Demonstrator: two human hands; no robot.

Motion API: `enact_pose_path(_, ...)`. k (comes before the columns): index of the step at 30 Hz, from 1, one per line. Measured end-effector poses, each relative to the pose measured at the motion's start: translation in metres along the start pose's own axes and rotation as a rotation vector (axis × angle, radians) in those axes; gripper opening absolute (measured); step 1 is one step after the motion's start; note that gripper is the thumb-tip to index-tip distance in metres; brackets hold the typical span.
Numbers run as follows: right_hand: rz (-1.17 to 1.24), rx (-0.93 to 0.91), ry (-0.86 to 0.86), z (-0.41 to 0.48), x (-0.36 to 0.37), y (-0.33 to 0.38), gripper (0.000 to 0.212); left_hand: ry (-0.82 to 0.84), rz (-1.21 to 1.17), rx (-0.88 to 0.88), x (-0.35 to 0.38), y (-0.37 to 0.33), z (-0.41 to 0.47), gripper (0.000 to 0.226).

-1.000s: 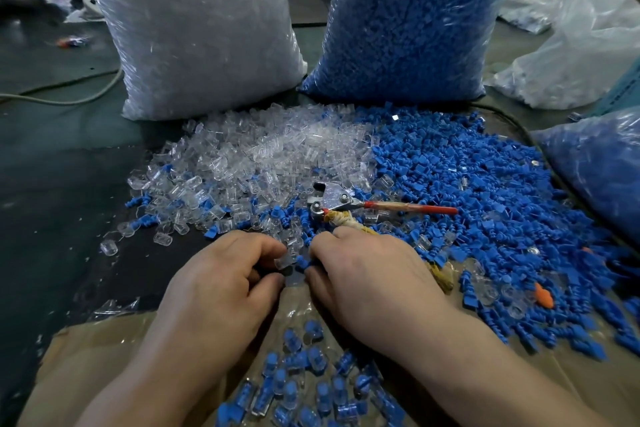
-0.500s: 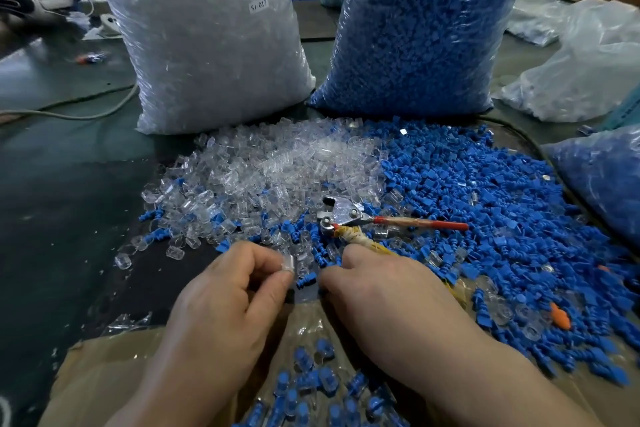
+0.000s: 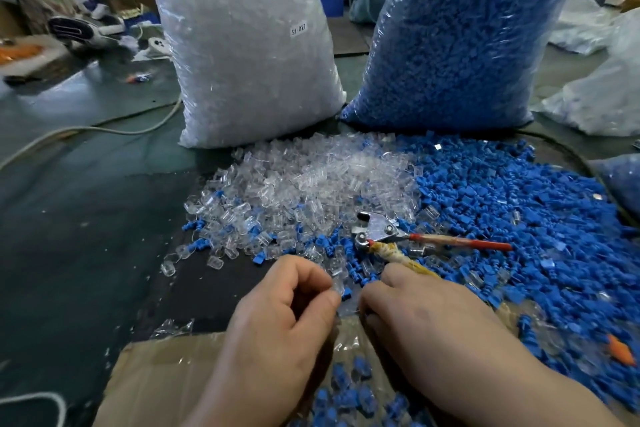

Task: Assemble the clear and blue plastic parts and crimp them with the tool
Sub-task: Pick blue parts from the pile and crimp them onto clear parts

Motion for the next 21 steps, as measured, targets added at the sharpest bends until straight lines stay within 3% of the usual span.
enact_pose_path(5, 0.161, 0.041, -0.124, -0.007, -0.006, -0.001, 0.004, -0.03, -0.115, -0.046, 0.0, 0.004, -0.002, 0.015)
enact_pose_path(8, 0.308, 0.073, -0.255, -0.011, -0.011, -0.006, 0.019, -0.026, -0.129, -0.055, 0.001, 0.005, -0.002, 0.015)
enact_pose_path(12, 0.478, 0.008, -0.387, -0.013, -0.014, -0.005, 0.011, 0.005, -0.18, -0.082, 0.005, 0.007, -0.002, 0.016)
enact_pose_path(16, 0.539, 0.022, -0.464, -0.015, -0.011, -0.007, 0.022, 0.031, -0.334, -0.114, 0.006, 0.006, -0.001, 0.031)
enact_pose_path(19, 0.533, -0.017, -0.488, -0.015, -0.013, -0.005, 0.014, 0.035, -0.408, -0.128, 0.006, 0.006, -0.001, 0.04)
enact_pose_path(21, 0.483, -0.06, -0.471, -0.015, -0.014, -0.001, 0.012, 0.029, -0.391, -0.112, 0.005, 0.005, -0.002, 0.034)
Point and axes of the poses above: each hand's wrist, its own z-axis towards the middle knuckle, its own x-axis out of the palm, y = z × x, the point moved 5 cm from there along z, towards the middle knuckle, and after that the axes turned 6 degrees about -z, right-handed, at the moved point
